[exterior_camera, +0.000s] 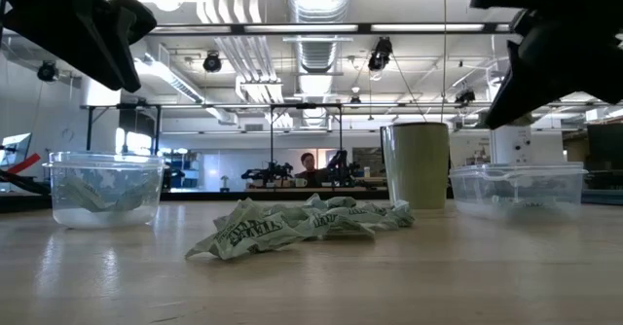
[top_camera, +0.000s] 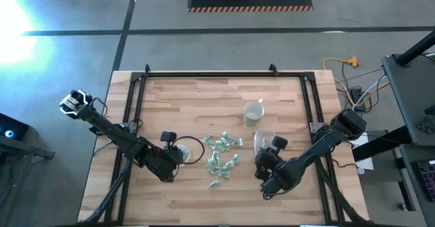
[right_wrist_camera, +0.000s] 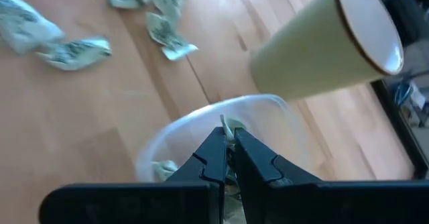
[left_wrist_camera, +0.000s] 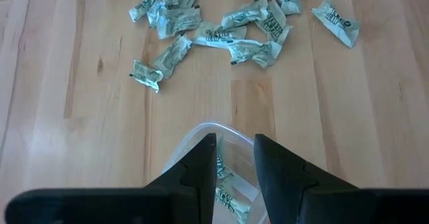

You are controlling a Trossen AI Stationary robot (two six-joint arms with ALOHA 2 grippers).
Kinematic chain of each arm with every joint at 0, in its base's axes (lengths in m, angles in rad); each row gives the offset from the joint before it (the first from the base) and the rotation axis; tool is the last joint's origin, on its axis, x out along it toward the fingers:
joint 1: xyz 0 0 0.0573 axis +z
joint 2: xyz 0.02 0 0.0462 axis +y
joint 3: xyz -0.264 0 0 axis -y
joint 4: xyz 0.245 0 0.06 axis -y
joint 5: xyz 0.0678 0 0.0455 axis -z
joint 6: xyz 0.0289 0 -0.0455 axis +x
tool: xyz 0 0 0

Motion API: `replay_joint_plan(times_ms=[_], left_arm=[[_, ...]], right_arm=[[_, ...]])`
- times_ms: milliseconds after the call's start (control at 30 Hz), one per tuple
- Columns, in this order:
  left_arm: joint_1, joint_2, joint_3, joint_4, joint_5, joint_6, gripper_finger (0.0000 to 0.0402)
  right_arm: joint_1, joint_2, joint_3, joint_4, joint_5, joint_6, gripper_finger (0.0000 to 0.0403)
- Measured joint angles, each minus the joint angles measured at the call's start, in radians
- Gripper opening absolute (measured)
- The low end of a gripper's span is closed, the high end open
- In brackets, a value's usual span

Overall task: Pick and place Stevia / Truvia into bins
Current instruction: Put the stevia packet into the right transparent container

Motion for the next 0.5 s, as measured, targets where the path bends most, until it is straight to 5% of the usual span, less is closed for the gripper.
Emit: replay_joint_plan(times_ms=[500], left_arm=[[0.000,0.000,0.000,0.009,0.000,-0.001,0.0084]], right_arm=[[-0.185,-0.169,-0.134,0.031,-0.216,-0.131,0.0013]])
